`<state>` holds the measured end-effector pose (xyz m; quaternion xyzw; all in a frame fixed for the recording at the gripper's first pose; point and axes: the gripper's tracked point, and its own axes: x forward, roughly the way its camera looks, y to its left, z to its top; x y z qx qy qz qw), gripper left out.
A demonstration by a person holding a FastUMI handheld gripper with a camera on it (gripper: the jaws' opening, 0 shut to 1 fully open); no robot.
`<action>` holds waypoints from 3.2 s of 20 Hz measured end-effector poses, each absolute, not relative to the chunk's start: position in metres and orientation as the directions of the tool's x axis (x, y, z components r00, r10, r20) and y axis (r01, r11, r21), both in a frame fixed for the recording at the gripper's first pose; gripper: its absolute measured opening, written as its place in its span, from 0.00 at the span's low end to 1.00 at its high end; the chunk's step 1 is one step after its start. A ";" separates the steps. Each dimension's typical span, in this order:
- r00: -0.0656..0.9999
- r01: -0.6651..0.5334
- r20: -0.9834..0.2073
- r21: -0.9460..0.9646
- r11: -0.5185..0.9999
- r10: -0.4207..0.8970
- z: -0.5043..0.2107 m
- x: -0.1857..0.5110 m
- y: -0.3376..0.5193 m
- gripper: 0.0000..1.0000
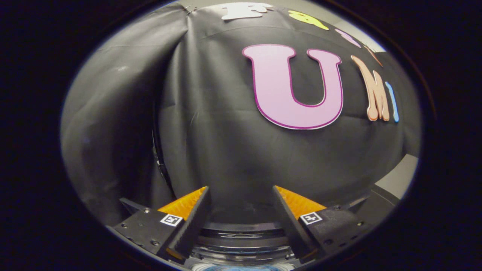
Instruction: Put the clothes into the washing machine and then close the washing machine lid.
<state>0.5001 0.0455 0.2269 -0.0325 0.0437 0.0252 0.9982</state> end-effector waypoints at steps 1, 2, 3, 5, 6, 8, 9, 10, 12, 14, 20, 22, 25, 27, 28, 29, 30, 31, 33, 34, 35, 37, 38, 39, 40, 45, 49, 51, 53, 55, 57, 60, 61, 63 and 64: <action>0.996 -0.051 -0.082 -0.062 0.997 0.046 0.227 0.497 0.047 0.97; 0.995 -0.053 -0.083 -0.067 0.996 0.047 0.227 0.496 0.046 0.97; 0.996 -0.051 -0.075 -0.063 0.997 0.046 0.230 0.493 0.044 0.97; 0.996 -0.043 -0.080 -0.065 0.997 0.038 0.231 0.484 0.042 0.97; 0.996 -0.039 -0.082 -0.066 0.997 0.033 0.232 0.485 0.042 0.97; 0.996 -0.029 -0.080 -0.068 0.997 0.024 0.233 0.483 0.041 0.97; 0.997 -0.026 -0.078 -0.069 0.997 0.021 0.234 0.482 0.039 0.97; 0.997 -0.025 -0.073 -0.067 0.997 0.020 0.236 0.480 0.039 0.98; 0.998 -0.023 -0.056 -0.070 0.997 0.020 0.239 0.480 0.039 0.97; 0.999 -0.025 -0.043 -0.069 0.997 0.022 0.243 0.477 0.039 0.97; 0.999 -0.030 -0.044 -0.067 0.997 0.027 0.249 0.477 0.034 0.97; 0.998 -0.028 -0.056 -0.065 0.997 0.024 0.250 0.473 0.033 0.97; 0.997 -0.032 -0.069 -0.062 0.998 0.027 0.249 0.471 0.032 0.97; 0.996 -0.036 -0.079 -0.060 0.998 0.031 0.246 0.470 0.031 0.97; 0.995 -0.040 -0.088 -0.058 0.998 0.035 0.245 0.469 0.031 0.97; 0.995 -0.041 -0.093 -0.055 0.998 0.036 0.244 0.468 0.031 0.97; 0.995 -0.043 -0.090 -0.057 0.997 0.038 0.244 0.469 0.032 0.97; 0.996 -0.044 -0.083 -0.058 0.997 0.039 0.246 0.469 0.031 0.97; 0.997 -0.044 -0.069 -0.056 0.997 0.040 0.247 0.470 0.032 0.97; 0.997 -0.045 -0.059 -0.058 0.997 0.042 0.247 0.471 0.031 0.97; 0.998 -0.047 -0.053 -0.057 0.997 0.044 0.247 0.471 0.031 0.97; 0.998 -0.051 -0.047 -0.059 0.997 0.048 0.249 0.470 0.032 0.97; 0.997 -0.055 -0.048 -0.056 0.997 0.052 0.247 0.469 0.032 0.97; 0.997 -0.064 -0.042 -0.058 0.996 0.062 0.247 0.469 0.033 0.97; 0.997 -0.074 -0.032 -0.055 0.996 0.072 0.248 0.470 0.034 0.98; 0.995 -0.104 -0.018 -0.052 0.993 0.103 0.248 0.467 0.036 0.97; 0.994 -0.106 0.005 -0.053 0.993 0.107 0.249 0.466 0.037 0.97; 0.994 -0.107 0.012 -0.051 0.993 0.108 0.249 0.466 0.036 0.97; 0.994 -0.107 0.008 -0.054 0.993 0.108 0.247 0.465 0.037 0.97; 0.993 -0.112 0.020 -0.059 0.992 0.113 0.248 0.465 0.037 0.97; 0.994 -0.104 0.017 -0.064 0.992 0.105 0.245 0.464 0.037 0.97; 0.990 -0.113 -0.094 -0.058 0.992 0.108 0.212 0.449 0.030 0.96; 0.983 -0.133 -0.130 -0.026 0.991 0.129 0.202 0.437 0.031 0.97; 0.981 -0.138 -0.136 0.017 0.990 0.139 0.190 0.418 0.030 0.97; 0.982 -0.128 -0.138 0.018 0.992 0.129 0.195 0.421 0.028 0.97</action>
